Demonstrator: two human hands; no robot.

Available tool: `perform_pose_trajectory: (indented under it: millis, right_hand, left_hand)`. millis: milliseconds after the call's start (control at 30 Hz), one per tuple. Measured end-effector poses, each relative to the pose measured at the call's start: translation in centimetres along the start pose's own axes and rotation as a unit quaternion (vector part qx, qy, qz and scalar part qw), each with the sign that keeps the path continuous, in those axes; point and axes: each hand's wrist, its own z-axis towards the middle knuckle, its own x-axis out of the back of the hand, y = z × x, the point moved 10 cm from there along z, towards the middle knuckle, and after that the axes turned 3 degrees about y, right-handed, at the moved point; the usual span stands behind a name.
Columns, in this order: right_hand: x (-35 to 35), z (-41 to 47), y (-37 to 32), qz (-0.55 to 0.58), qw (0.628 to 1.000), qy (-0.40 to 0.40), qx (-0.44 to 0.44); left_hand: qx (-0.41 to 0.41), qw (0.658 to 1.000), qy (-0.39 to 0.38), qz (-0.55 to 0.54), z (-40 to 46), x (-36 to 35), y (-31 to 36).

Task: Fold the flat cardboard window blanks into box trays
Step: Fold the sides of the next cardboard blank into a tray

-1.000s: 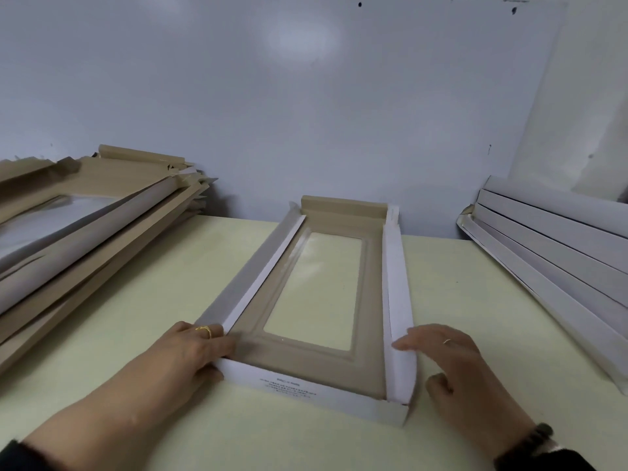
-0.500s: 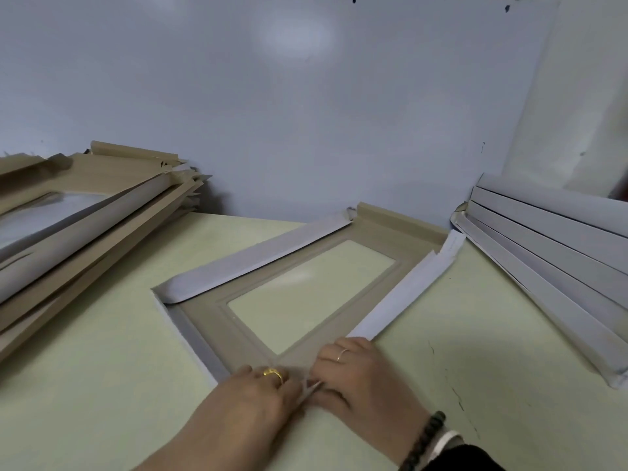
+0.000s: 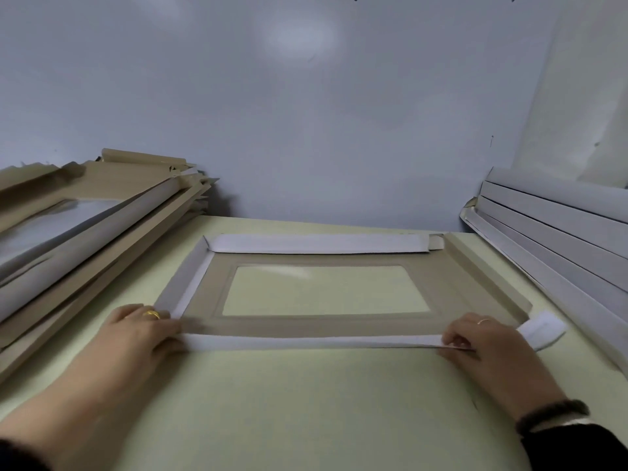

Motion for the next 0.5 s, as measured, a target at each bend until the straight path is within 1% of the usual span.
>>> perform_pose_trajectory:
  millis: [67, 100, 200, 267, 333, 367, 433, 500]
  right_hand:
    - [1.3, -0.2, 0.9, -0.026, 0.999, 0.029, -0.02]
    - [1.7, -0.3, 0.9, -0.04, 0.998, 0.031, -0.022]
    - [1.0, -0.2, -0.6, -0.066, 0.998, 0.004, -0.011]
    - [0.0, -0.1, -3.1, -0.064, 0.998, -0.018, 0.004]
    - [-0.8, -0.2, -7.1, -0.055, 0.998, -0.024, 0.036]
    - [-1.2, -0.3, -9.2, -0.064, 0.996, -0.012, 0.063]
    - [-0.8, -1.0, -13.4, -0.009, 0.992, 0.046, 0.117]
    - [-0.9, -1.7, -16.3, 0.003, 0.987, 0.037, 0.158]
  left_hand:
    - [0.023, 0.999, 0.016, 0.025, 0.1, -0.4, -1.0]
    - [0.032, 0.998, 0.024, 0.04, 0.0, -0.7, -1.2]
    - [0.061, 0.996, 0.045, 0.047, 0.0, -0.6, -0.3]
    - [0.032, 0.998, 0.048, 0.005, 0.4, -0.6, 2.6]
    - [-0.012, 0.999, 0.014, -0.051, 0.3, -1.4, 6.8]
    - [-0.038, 0.997, 0.0, -0.073, 0.3, -1.8, 9.0]
    - [-0.083, 0.99, -0.012, -0.116, 0.2, -2.5, 13.0]
    - [-0.118, 0.982, -0.012, -0.149, 0.3, -2.6, 15.4]
